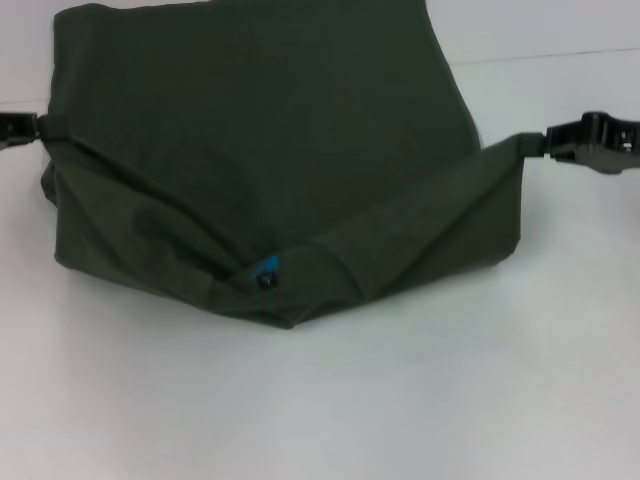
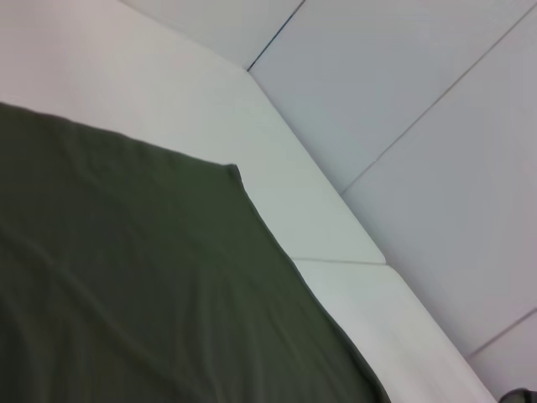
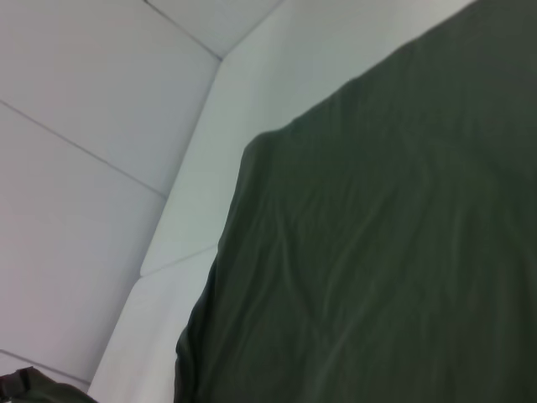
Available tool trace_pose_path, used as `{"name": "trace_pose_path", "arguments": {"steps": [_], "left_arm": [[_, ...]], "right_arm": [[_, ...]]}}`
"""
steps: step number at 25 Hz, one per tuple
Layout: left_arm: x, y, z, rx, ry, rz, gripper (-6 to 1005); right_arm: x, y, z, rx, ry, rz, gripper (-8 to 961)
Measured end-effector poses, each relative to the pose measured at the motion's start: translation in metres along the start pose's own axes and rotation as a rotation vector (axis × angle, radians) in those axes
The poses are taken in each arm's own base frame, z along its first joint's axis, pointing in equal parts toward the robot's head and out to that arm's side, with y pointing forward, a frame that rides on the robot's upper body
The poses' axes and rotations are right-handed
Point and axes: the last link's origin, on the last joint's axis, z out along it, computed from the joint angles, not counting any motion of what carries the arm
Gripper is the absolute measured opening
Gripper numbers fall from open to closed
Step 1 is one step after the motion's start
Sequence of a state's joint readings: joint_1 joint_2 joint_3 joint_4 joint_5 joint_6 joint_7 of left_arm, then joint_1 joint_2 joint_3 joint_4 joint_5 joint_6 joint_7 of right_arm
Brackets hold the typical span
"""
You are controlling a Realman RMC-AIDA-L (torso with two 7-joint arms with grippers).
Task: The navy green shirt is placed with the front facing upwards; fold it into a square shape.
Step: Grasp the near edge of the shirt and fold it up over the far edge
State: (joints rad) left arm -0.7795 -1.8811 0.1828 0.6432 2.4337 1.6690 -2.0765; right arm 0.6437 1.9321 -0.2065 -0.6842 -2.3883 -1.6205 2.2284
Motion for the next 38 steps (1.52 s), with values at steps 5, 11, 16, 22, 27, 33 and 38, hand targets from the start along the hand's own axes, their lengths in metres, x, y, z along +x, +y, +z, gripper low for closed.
{"name": "trace_pose_path", "arguments": {"steps": [5,11,16,22,27,33,38], "left_arm": [[0.016,0.002,0.011,0.015,0.027,0.02,26],[0.029,0.004,0.024,0.039,0.033,0.047,25],[0.038,0.003,0.032,0.061,0.06,0.056,25],[0.048,0.004,0.04,0.078,0.107,0.072,25],[0.054,0.003,0.047,0.086,0.162,0.073,26],[0.057,0.0,0.058,0.102,0.214,0.073,26],[0.059,0.0,0.067,0.119,0.263,0.076,24]], "right_arm": [[-0.013,0.003,0.007,0.023,-0.028,-0.018,29],[-0.029,0.004,0.011,0.049,-0.079,-0.031,29],[-0.042,0.007,0.015,0.07,-0.116,-0.047,29],[-0.058,0.01,0.02,0.097,-0.155,-0.073,29],[-0.07,0.011,0.026,0.14,-0.183,-0.1,29],[-0.079,0.012,0.033,0.182,-0.219,-0.12,29],[-0.083,0.011,0.042,0.206,-0.242,-0.129,29]]}}
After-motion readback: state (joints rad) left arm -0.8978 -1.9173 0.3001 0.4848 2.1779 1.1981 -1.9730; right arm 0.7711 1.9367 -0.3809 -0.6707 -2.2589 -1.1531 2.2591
